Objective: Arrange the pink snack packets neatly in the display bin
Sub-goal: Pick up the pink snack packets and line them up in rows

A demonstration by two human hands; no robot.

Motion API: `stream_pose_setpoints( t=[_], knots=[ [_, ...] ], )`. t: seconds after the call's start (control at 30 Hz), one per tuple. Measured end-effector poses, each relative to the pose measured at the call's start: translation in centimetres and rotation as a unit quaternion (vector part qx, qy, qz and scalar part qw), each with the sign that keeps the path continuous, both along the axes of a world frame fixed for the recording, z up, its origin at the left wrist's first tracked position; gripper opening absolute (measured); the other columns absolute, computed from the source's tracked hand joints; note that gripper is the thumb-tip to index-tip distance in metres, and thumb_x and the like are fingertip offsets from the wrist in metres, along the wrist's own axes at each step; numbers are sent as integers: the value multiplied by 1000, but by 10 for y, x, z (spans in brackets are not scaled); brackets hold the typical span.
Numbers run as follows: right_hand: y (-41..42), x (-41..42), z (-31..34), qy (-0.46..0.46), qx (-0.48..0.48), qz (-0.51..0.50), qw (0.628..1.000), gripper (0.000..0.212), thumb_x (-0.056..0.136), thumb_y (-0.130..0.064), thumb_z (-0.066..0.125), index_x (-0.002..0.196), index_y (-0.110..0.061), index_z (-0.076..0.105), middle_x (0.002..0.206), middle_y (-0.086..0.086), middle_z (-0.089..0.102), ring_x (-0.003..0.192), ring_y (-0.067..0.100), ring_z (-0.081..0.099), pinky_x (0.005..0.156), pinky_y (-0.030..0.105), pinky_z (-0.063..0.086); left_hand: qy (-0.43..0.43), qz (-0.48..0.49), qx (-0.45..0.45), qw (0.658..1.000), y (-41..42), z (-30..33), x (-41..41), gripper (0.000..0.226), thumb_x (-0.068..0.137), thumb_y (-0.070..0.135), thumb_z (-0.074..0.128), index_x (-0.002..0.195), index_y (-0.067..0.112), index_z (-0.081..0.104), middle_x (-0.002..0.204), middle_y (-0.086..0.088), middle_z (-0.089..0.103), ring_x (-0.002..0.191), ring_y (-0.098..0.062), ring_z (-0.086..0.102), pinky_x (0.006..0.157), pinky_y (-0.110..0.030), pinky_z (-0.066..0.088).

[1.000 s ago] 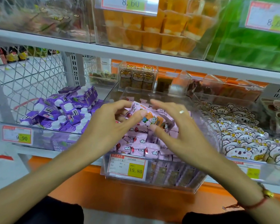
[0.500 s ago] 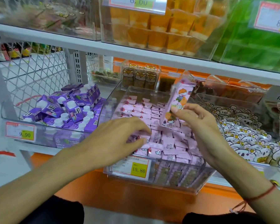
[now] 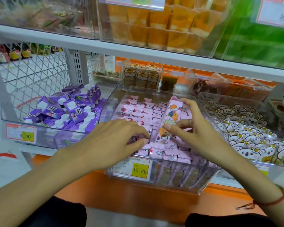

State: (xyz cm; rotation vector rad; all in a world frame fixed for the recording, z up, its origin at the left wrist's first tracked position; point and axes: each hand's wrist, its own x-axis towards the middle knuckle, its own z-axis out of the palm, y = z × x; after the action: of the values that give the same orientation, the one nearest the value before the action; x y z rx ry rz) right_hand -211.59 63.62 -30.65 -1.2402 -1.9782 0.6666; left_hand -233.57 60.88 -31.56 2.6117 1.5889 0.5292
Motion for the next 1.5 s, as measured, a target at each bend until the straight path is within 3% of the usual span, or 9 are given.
stream_pose_setpoints(
  t=[0.13, 0.3, 0.37, 0.57, 0.67, 0.83, 1.07, 1.27, 1.5],
  knots=[
    [-1, 2, 1, -112, 167, -40, 979, 52, 70, -54, 68, 109, -41, 37, 84, -23, 54, 76, -3, 54, 58, 14, 39, 0, 2, 4, 1000, 1, -1, 0, 31, 91, 56, 37, 116, 49, 54, 112, 25, 58, 103, 0, 49, 72, -26, 42],
    [0, -9, -13, -241, 193, 5, 951, 32, 82, -47, 66, 106, -27, 58, 94, -14, 52, 88, 7, 47, 63, 21, 36, -8, 1, 4, 1000, 2, -1, 0, 30, 90, 57, 41, 114, 48, 56, 109, 25, 59, 100, 0, 51, 64, -25, 36],
    [2, -8, -15, -233, 173, 8, 957, 25, 86, -46, 61, 104, -29, 62, 87, -16, 50, 83, 5, 45, 62, 13, 34, -15, 5, 3, 1000, 2, -1, -1, 30, 89, 59, 42, 113, 48, 56, 107, 26, 59, 98, 1, 52, 64, -26, 37],
    [4, 0, -16, -232, 86, 74, 966, 32, 91, -44, 46, 104, -27, 70, 97, -18, 48, 95, 10, 45, 76, 33, 45, -21, 15, 5, 1000, 4, -6, -2, 29, 88, 58, 44, 112, 45, 55, 111, 28, 56, 100, 5, 49, 67, -25, 38],
    [6, 2, -15, -199, 66, 90, 974, 33, 92, -44, 44, 101, -26, 70, 94, -16, 52, 90, 9, 50, 75, 33, 45, -27, 15, 19, 999, 4, -7, -1, 31, 89, 56, 43, 116, 43, 50, 115, 29, 50, 107, 5, 44, 78, -30, 46],
    [17, 3, -15, -132, 107, -1, 985, 18, 92, -31, 53, 104, -28, 66, 96, -11, 63, 83, 1, 56, 69, 26, 46, -14, 4, 34, 999, 13, -6, 6, 42, 94, 56, 32, 129, 38, 44, 131, 25, 46, 118, 0, 42, 87, -33, 46],
    [30, -14, -15, -274, 101, 13, 956, 37, 90, -44, 56, 121, -24, 62, 96, -10, 45, 89, 9, 41, 73, 26, 36, 28, 1, 42, 999, 20, -7, 10, 50, 92, 61, 27, 130, 37, 49, 123, 18, 56, 115, -4, 48, 86, -30, 44],
    [30, -14, -7, -256, 92, 40, 961, 22, 84, -44, 66, 93, -25, 70, 92, -10, 60, 83, 9, 52, 73, 27, 43, -11, 18, 45, 999, 19, -6, 7, 44, 90, 61, 37, 123, 38, 54, 121, 21, 56, 112, 0, 47, 81, -23, 42],
    [24, -14, -7, -276, 193, 25, 941, 24, 95, -38, 50, 97, -26, 71, 94, -7, 68, 87, 18, 59, 64, 32, 42, 17, 81, 48, 995, 24, -7, 19, 51, 83, 72, 37, 115, 40, 61, 113, 19, 62, 107, -5, 52, 68, -24, 33]
  ],
)
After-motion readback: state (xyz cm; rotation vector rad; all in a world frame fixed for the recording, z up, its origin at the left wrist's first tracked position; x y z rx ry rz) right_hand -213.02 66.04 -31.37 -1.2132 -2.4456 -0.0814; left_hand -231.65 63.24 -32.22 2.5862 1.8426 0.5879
